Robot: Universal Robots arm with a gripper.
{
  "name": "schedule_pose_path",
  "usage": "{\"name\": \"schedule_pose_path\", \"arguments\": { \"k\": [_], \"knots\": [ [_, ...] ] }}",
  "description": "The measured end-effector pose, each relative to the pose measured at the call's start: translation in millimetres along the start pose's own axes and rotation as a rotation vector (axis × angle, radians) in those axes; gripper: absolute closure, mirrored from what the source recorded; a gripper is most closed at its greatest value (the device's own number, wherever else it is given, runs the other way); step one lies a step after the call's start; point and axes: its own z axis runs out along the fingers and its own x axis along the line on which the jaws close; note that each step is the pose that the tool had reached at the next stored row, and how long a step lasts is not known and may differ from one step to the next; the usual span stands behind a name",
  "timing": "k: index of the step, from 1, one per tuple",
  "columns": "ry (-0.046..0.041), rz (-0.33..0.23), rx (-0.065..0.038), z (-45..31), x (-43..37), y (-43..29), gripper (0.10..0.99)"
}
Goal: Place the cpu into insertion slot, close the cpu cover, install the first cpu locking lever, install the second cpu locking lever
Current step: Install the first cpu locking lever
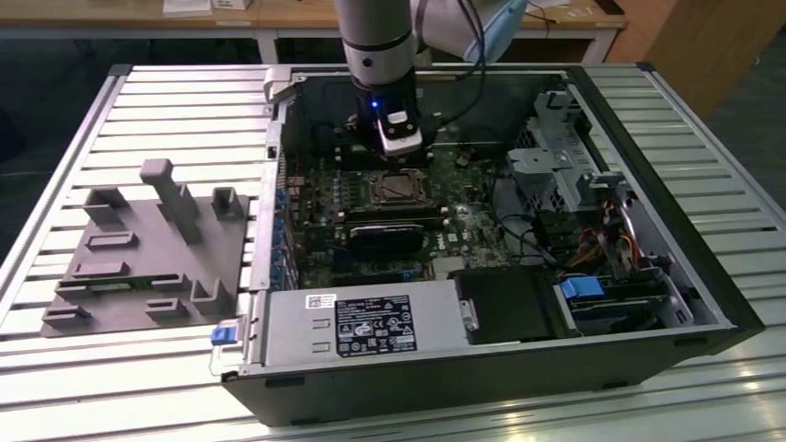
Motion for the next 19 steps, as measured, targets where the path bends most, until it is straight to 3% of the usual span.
{"name": "schedule_pose_path", "arguments": {
  "k": [4, 9, 13, 19],
  "knots": [
    [-0.0039, 0.002, 0.009, 0.1, -2.4, -2.5, 0.984],
    [-0.0124, -0.004, 0.047, 1.3, -10.3, -0.5, 0.984],
    [-0.0129, -0.009, 0.067, 1.8, -14.2, -0.8, 0.984],
    [-0.0059, -0.036, 0.073, 1.7, -14.9, -2.3, 0.984]
  ]
}}
